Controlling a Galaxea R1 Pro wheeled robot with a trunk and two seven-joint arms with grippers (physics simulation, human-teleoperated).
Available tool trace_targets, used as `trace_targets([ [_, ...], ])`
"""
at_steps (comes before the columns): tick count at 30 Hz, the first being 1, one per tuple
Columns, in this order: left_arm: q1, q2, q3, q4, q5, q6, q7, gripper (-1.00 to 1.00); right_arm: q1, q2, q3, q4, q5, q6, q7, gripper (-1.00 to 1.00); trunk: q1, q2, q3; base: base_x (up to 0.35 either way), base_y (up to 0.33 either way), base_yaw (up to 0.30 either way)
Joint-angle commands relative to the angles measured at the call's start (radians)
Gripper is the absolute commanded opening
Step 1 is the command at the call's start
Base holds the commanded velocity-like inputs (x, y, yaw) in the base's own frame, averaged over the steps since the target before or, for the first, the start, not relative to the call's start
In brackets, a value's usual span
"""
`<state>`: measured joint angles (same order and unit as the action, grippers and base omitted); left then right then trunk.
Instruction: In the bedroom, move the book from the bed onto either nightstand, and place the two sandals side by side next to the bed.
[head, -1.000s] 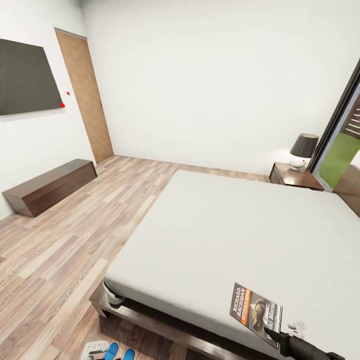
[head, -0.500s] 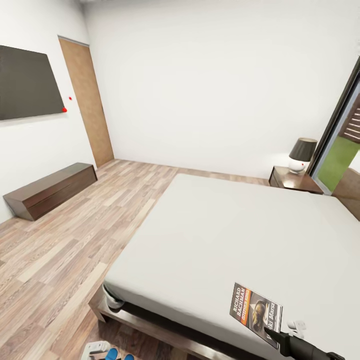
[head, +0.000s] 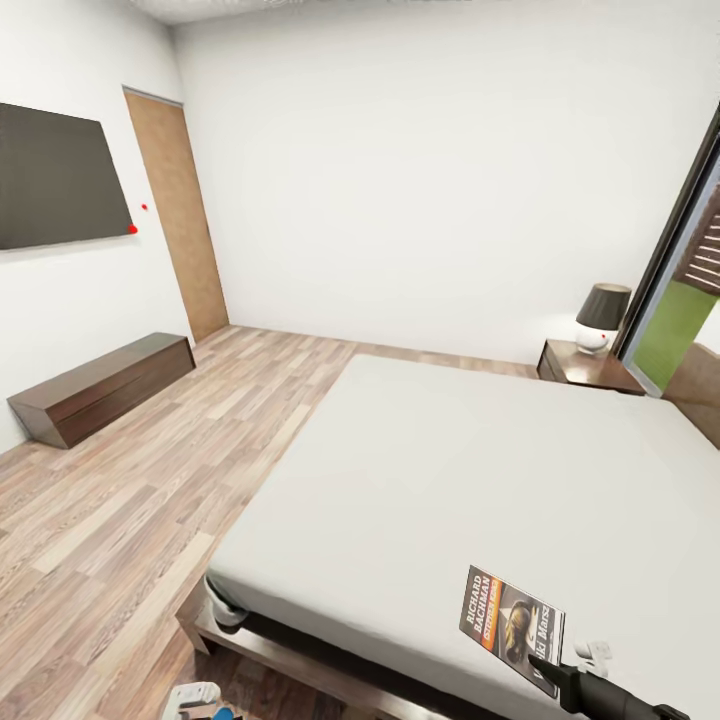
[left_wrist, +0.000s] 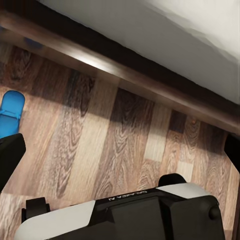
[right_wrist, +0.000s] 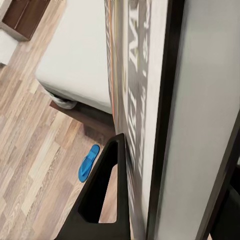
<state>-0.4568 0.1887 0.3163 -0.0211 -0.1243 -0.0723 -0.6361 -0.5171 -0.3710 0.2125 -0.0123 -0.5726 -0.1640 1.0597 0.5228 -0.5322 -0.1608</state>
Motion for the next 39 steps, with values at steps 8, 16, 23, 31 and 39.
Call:
trace_targets([
  [8, -0.001, 0.0, 0.006, 0.001, -0.011, -0.007, -0.002, 1.0, -0.001, 0.0, 0.008, 0.001, -0.006, -0.007, 0.002, -1.0, 0.0, -0.002, 0.011, 0.0, 0.0, 0.0],
  [16, -0.001, 0.0, 0.006, 0.001, -0.011, -0.007, -0.001, 1.0, -0.001, 0.0, 0.008, 0.001, -0.006, -0.008, 0.002, -1.0, 0.0, -0.002, 0.024, 0.0, 0.0, 0.0],
  [23, -0.001, 0.0, 0.006, 0.001, -0.011, -0.007, -0.001, 1.0, -0.001, 0.0, 0.008, 0.002, -0.006, -0.008, 0.002, -1.0, 0.0, -0.002, 0.035, 0.0, 0.0, 0.0],
  [31, -0.001, 0.0, 0.006, 0.001, -0.011, -0.007, -0.001, 1.0, -0.001, 0.0, 0.008, 0.002, -0.006, -0.008, 0.002, -1.0, 0.0, -0.002, 0.048, 0.0, 0.0, 0.0],
  [39, -0.001, 0.0, 0.006, 0.001, -0.011, -0.007, -0.001, 1.0, -0.001, 0.0, 0.008, 0.002, -0.006, -0.008, 0.002, -1.0, 0.0, -0.002, 0.061, 0.0, 0.0, 0.0],
])
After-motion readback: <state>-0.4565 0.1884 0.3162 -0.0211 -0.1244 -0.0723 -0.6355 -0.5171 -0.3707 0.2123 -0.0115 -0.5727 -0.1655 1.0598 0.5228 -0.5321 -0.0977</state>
